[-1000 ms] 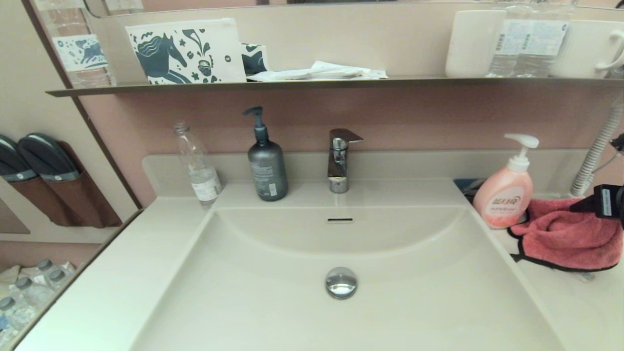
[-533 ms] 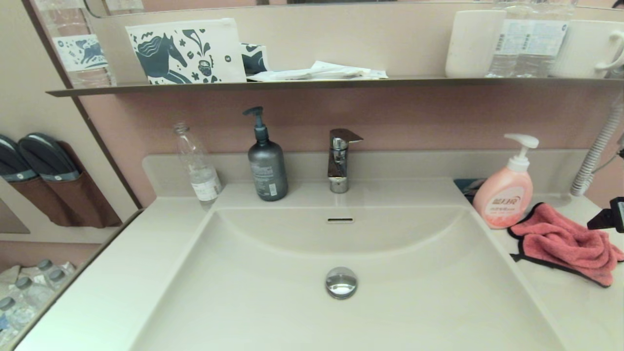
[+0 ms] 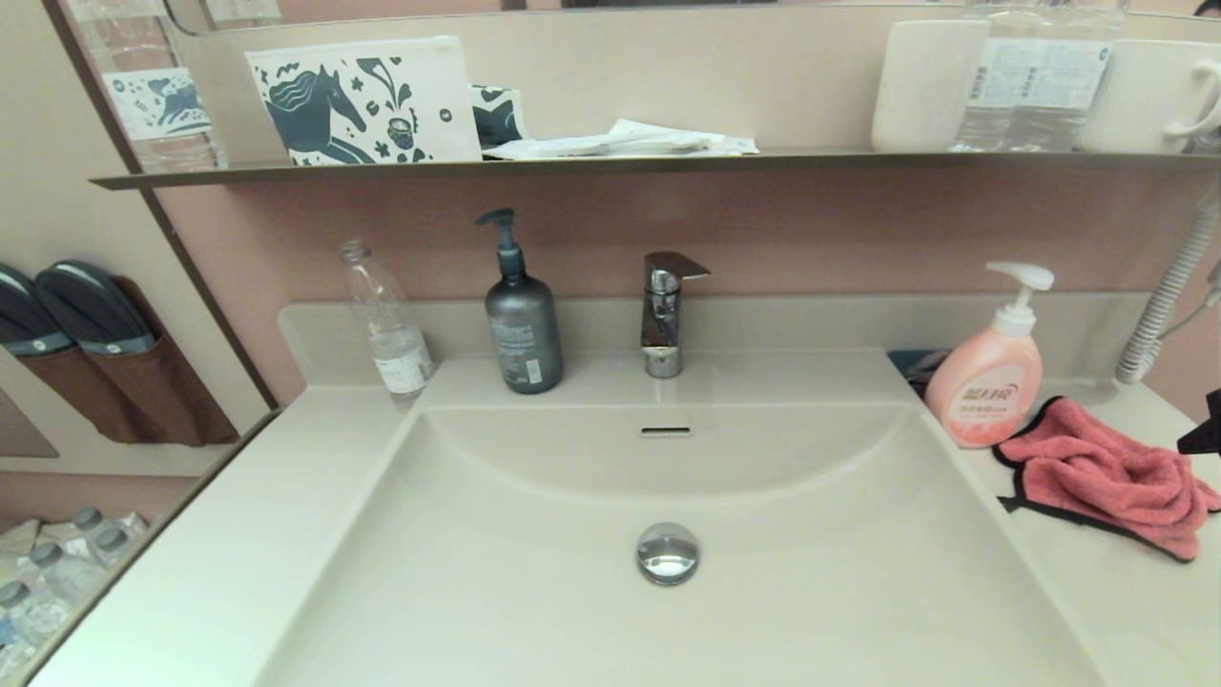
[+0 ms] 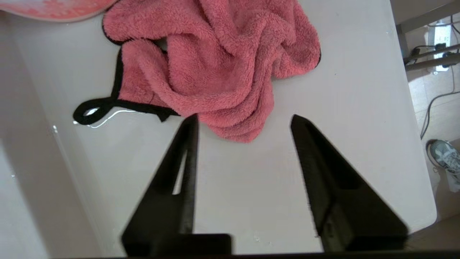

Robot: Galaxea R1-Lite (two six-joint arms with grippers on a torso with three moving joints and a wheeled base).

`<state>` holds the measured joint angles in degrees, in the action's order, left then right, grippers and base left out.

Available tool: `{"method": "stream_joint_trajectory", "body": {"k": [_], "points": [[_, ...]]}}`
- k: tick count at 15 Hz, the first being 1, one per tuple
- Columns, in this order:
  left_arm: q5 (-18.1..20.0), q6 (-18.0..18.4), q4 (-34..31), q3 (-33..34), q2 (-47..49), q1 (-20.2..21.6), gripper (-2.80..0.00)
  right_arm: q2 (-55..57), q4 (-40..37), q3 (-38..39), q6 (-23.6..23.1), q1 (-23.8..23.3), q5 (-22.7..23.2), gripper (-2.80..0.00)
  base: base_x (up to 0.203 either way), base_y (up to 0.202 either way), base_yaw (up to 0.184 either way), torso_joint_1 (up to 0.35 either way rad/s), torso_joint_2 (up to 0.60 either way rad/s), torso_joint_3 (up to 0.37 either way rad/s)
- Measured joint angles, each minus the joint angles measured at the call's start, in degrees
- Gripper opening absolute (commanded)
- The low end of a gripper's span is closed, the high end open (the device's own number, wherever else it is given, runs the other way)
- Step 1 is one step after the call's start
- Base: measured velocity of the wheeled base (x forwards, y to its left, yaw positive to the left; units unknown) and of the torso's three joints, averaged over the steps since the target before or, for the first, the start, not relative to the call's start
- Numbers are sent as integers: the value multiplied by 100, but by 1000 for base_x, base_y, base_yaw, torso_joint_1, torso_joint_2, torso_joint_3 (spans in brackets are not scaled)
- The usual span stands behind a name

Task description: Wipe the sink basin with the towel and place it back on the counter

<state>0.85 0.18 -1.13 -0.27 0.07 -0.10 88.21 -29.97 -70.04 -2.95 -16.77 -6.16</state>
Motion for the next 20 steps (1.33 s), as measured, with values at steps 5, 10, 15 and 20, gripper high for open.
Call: {"method": "stream_joint_trajectory", "body": {"k": [5,10,15,20], "points": [[2,-2,-1,0,0,0,-280,-532,6,575,125,441,189,-280,0,0,0,0,0,0],[2,0,0,0,0,0,-280,-1253,-2,1212,475,852,223,-280,0,0,0,0,0,0],[5,0,0,0,0,0,-280,-2253,-67,1718,1422,2229,610,-280,0,0,0,0,0,0],[2,-2,1,0,0,0,-280,-3874,-1080,1813,2681,2785,-256,-280,0,0,0,0,0,0]]}}
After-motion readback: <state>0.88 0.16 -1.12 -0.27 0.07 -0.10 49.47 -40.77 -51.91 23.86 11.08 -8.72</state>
